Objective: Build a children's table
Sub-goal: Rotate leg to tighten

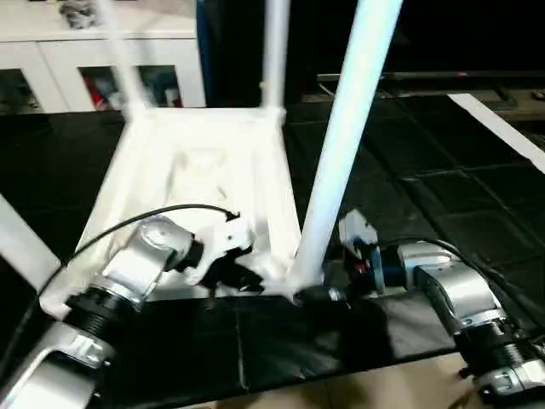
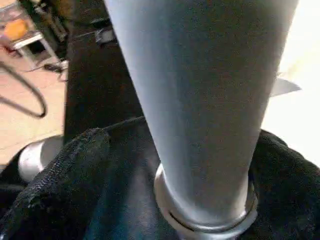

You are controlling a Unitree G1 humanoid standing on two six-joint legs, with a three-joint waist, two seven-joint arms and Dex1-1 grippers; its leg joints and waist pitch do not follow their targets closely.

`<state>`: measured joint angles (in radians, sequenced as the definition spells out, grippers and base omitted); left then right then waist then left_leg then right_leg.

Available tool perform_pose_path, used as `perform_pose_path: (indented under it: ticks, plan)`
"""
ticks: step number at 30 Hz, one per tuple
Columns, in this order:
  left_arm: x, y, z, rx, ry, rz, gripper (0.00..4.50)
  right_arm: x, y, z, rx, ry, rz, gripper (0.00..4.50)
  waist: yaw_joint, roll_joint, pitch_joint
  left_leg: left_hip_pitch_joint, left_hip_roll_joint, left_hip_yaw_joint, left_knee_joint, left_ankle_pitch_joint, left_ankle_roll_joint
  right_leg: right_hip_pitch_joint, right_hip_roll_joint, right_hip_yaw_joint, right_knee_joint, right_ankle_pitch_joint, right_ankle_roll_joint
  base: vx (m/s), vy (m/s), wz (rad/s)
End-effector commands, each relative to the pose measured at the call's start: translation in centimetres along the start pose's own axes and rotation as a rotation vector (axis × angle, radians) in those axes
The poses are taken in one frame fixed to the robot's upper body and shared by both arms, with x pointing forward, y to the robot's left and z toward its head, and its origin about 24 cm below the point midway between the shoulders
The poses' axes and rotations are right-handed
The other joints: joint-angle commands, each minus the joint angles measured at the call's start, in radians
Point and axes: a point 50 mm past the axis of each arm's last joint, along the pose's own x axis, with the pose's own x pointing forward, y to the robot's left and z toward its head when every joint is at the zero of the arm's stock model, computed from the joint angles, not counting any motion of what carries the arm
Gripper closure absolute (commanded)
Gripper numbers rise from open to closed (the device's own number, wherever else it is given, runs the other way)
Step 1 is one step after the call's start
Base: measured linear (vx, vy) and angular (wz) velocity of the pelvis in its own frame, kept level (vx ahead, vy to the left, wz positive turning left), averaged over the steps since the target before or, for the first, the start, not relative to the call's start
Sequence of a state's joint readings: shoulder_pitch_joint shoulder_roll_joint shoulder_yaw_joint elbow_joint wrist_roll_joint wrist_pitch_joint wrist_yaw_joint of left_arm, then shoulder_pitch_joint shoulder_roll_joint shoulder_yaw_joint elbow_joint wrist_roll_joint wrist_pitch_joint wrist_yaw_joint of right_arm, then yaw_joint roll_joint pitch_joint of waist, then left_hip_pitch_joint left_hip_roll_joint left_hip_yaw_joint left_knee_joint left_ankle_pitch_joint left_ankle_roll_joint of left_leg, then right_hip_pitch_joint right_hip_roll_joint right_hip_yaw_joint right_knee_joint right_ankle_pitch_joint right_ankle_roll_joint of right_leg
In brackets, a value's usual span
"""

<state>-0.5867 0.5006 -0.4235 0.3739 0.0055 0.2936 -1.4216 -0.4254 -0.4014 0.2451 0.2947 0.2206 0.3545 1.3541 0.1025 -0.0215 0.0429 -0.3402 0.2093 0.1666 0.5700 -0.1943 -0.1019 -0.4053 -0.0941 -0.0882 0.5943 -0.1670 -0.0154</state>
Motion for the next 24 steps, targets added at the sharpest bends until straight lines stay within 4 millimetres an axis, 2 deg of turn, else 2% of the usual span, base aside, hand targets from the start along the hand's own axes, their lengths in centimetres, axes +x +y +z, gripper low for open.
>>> perform_pose_path:
  ticks: [1,8,9,11,13,17,24]
  plan:
    - [0.91,-0.67,0.24,0.04,0.032,-0.117,4.5,-0.17,0.15,0.48,-0.02,-0.008,0.036,0.11,-0.003,0.006,-0.059,-0.004,0.021,0.009,-0.061,-0.17,0.044,0.059,-0.045,0.047,-0.058,-0.199,-0.222,0.0,0.0,0.0]
    - [0.83,-0.94,0.13,0.059,0.048,-0.165,4.5,-0.38,0.31,0.43,0.004,-0.01,0.074,0.39,0.005,0.005,-0.06,-0.004,0.021,0.009,-0.06,-0.154,0.04,0.06,-0.045,0.047,-0.056,-0.194,-0.22,0.0,0.0,0.0]
    - [0.82,-0.94,0.11,0.061,0.05,-0.168,4.5,-0.41,0.25,0.43,0.005,-0.01,0.072,0.61,0.006,0.005,-0.06,-0.004,0.021,0.009,-0.06,-0.153,0.039,0.059,-0.045,0.047,-0.055,-0.192,-0.221,0.0,0.0,0.0]
    - [0.79,-0.91,0.1,0.064,0.054,-0.17,4.5,-0.45,0.03,0.44,0.002,-0.009,0.058,0.65,0.007,0.005,-0.06,-0.004,0.02,0.009,-0.06,-0.155,0.036,0.06,-0.045,0.047,-0.055,-0.195,-0.219,0.0,0.0,0.0]
    - [0.79,-0.9,0.07,0.065,0.056,-0.171,4.5,-0.45,-0.05,0.41,0.003,-0.007,0.054,1.02,0.007,0.004,-0.061,-0.005,0.019,0.009,-0.059,-0.151,0.035,0.06,-0.045,0.046,-0.055,-0.198,-0.217,0.0,0.0,0.0]
    - [0.76,-0.83,0.01,0.068,0.058,-0.164,4.5,-0.33,0.0,0.23,-0.001,0.004,0.061,1.13,0.007,0.004,-0.062,-0.006,0.019,0.009,-0.058,-0.139,0.038,0.061,-0.044,0.046,-0.052,-0.175,-0.223,0.0,0.0,0.0]
    - [0.91,-0.69,-0.07,0.067,0.054,-0.142,4.5,0.11,0.17,-0.11,-0.004,0.009,0.061,1.78,0.007,0.005,-0.061,-0.005,0.019,0.009,-0.058,-0.152,0.034,0.061,-0.044,0.046,-0.055,-0.203,-0.213,0.0,0.0,0.0]
